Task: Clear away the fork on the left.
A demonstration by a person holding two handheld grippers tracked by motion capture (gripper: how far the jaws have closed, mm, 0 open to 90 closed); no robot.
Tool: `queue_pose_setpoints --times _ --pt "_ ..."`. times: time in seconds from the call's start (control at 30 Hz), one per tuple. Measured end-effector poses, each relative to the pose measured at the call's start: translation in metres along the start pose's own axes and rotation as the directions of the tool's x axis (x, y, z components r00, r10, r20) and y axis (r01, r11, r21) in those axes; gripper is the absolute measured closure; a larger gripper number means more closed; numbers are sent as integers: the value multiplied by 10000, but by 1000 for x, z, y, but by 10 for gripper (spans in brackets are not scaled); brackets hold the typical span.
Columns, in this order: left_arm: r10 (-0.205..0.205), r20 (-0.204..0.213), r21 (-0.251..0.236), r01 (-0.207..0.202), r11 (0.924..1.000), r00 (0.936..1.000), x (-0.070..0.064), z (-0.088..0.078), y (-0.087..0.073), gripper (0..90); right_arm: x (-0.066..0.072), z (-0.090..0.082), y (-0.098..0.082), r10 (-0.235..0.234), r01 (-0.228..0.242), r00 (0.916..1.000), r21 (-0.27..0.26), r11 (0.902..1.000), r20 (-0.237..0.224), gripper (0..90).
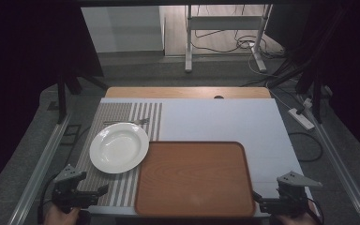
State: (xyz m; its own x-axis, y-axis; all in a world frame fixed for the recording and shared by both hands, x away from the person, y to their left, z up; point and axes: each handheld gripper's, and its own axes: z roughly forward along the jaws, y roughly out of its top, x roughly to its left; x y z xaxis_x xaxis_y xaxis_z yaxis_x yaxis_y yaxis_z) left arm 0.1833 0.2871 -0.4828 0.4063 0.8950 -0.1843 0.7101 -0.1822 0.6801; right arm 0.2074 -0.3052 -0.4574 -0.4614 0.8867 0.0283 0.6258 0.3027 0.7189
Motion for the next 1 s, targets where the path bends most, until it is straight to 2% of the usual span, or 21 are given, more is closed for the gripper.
queue_pose_setpoints --times 0.27,0.47,0.83,1.0 --pt "-23 -13 123 23 9999 10000 1 0 0 0 0 4 2 -237 238 9995 37 9997 -190 0" --pt "-128 47 26 128 9999 9999 2 -1 -1 0 2 4 3 -411 413 9989 73 9991 -228 0" --pt "-28 314 -191 34 9998 9995 6 0 0 0 3 3 2 -467 471 9983 100 9988 -351 0" --pt "185 464 -234 -174 9996 9988 8 4 7 0 3 3 2 -517 520 9981 103 9986 -339 0"
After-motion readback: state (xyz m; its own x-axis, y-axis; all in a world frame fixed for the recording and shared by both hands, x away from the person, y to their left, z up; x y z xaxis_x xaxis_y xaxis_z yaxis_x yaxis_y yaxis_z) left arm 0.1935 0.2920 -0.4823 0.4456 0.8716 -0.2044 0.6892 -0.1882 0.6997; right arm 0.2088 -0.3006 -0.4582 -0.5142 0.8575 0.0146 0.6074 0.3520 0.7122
